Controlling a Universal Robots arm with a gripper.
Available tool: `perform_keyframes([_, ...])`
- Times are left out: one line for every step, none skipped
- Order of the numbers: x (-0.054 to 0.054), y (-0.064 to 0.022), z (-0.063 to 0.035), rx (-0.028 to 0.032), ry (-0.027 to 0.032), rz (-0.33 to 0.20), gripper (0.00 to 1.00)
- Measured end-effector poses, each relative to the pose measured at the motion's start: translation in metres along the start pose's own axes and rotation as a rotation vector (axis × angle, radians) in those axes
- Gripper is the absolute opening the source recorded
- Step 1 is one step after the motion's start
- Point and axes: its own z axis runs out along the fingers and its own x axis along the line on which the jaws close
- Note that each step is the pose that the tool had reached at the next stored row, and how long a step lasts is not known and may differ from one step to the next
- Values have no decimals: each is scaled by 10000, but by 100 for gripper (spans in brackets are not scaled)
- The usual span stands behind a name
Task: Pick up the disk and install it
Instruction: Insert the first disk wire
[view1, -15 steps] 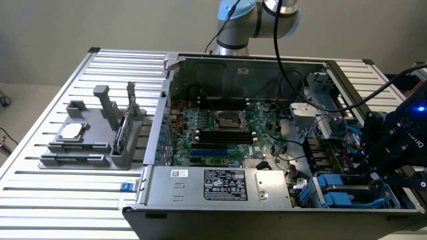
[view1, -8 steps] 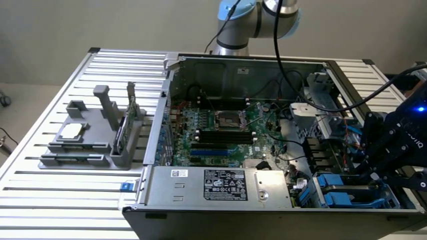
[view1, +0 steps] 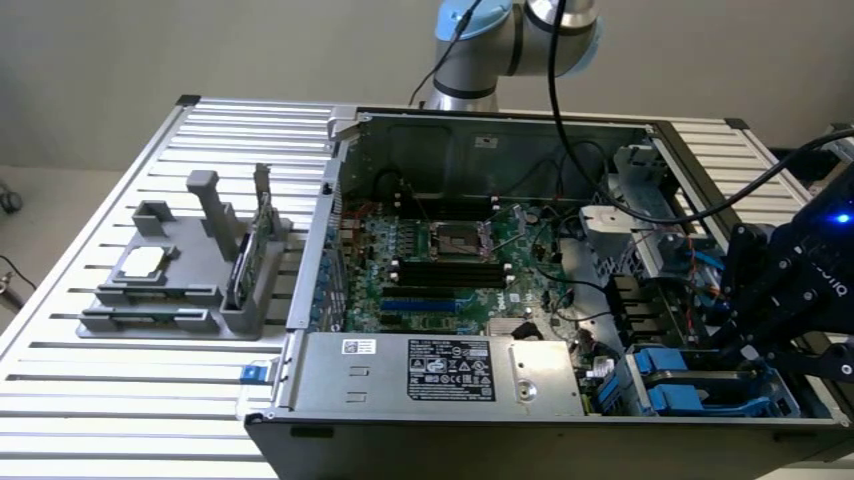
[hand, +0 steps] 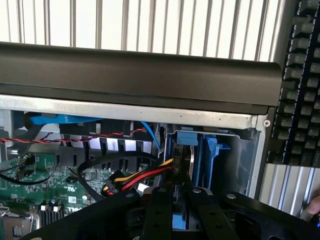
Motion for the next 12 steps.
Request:
perform_keyframes([-1, 0, 0, 1, 0, 0, 18])
perform_keyframes([-2, 0, 0, 2, 1, 0, 18])
perform_keyframes([-3, 0, 0, 3, 0, 0, 18])
perform_keyframes([-6, 0, 1, 6, 1, 0, 18])
perform_keyframes([-9, 1, 2, 14, 5, 0, 18])
perform_keyframes([-14, 2, 1, 25, 11, -1, 18])
perform_keyframes([-19, 4, 1, 36, 21, -2, 18])
perform_keyframes([-22, 5, 1, 49, 34, -3, 18])
perform_keyframes([-25, 7, 1, 61, 50, -4, 18])
perform_keyframes([-27, 7, 0, 72, 67, -4, 18])
perform_keyframes([-28, 9, 0, 84, 86, -6, 18])
perform_keyframes([-28, 11, -1, 94, 106, -8, 18])
